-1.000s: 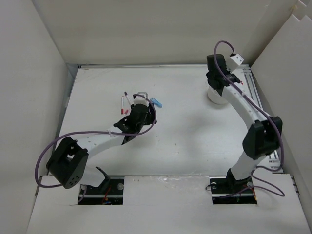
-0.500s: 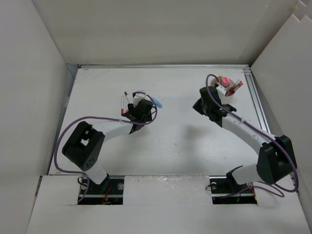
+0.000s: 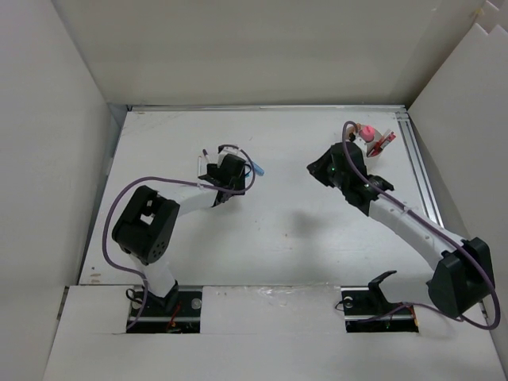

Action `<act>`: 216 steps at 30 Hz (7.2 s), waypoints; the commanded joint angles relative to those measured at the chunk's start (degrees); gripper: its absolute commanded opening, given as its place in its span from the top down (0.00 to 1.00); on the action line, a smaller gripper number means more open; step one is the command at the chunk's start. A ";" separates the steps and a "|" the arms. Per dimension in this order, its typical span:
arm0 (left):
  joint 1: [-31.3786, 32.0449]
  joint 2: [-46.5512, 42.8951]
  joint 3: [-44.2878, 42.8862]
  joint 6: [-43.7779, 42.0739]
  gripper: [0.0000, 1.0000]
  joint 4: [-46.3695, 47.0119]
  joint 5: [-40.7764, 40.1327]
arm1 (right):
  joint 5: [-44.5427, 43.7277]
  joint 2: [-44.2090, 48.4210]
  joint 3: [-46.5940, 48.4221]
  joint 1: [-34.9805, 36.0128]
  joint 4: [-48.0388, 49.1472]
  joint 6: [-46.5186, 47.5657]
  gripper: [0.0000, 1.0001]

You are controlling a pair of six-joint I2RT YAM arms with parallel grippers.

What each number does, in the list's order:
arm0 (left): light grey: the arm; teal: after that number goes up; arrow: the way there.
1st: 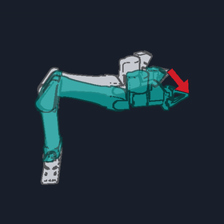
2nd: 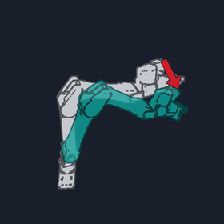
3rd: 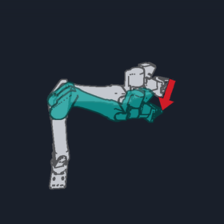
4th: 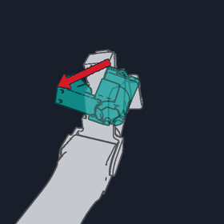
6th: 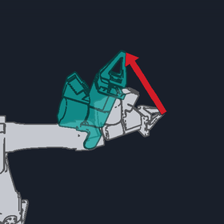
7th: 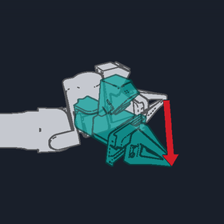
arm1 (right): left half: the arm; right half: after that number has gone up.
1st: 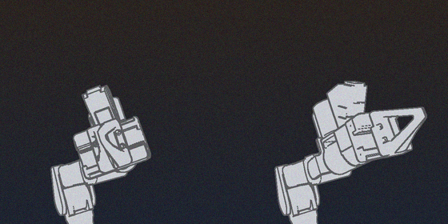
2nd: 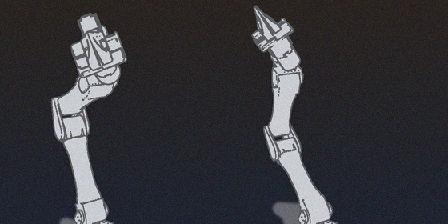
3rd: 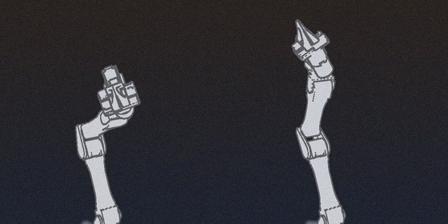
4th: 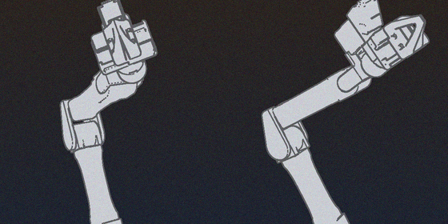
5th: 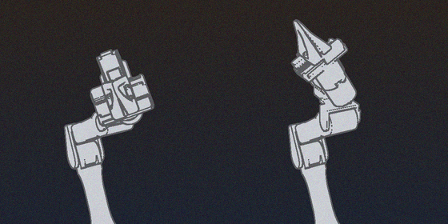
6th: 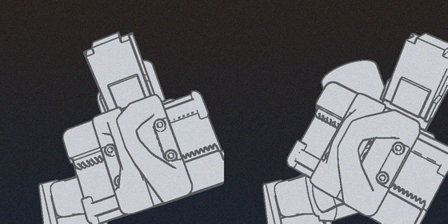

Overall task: Sort the stationery into containers
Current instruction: Pick up the stationery from the center of the board, then place the stationery in the storage box, then pick up the stationery from the center of the board.

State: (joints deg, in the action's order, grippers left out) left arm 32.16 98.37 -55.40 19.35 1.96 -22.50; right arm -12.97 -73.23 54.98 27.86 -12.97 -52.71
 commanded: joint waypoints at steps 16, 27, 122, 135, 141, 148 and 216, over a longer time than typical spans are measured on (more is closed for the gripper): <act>-0.43 5.09 -2.71 -2.57 0.56 -0.55 9.14 | -0.12 2.74 -0.40 0.53 2.69 0.06 0.71; 3.35 -0.10 1.86 -2.04 0.96 2.79 18.55 | 0.40 2.22 0.13 1.05 2.16 0.06 0.50; 3.35 -20.14 15.05 5.17 0.13 27.05 41.05 | -30.45 -46.91 60.42 -27.33 -24.47 8.15 0.93; 3.35 -19.09 14.00 4.64 0.13 23.63 34.55 | -32.12 -48.06 60.42 -25.66 -24.47 8.15 0.75; 3.35 -17.95 12.95 5.25 0.14 20.02 26.03 | -30.98 -46.48 59.36 -25.04 -23.41 7.62 0.57; 3.35 -16.37 10.75 6.48 0.13 16.68 17.68 | -28.09 -40.25 57.09 -24.52 -23.94 4.64 0.51; 8.35 19.06 -21.34 12.64 0.84 2.87 2.02 | 11.56 6.53 0.48 -14.15 1.72 1.03 0.43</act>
State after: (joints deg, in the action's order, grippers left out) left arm 38.63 120.79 -79.48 34.57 4.43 -23.92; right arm -4.47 -66.13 55.33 13.91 -14.87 -51.90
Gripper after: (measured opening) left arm 0.235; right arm 0.563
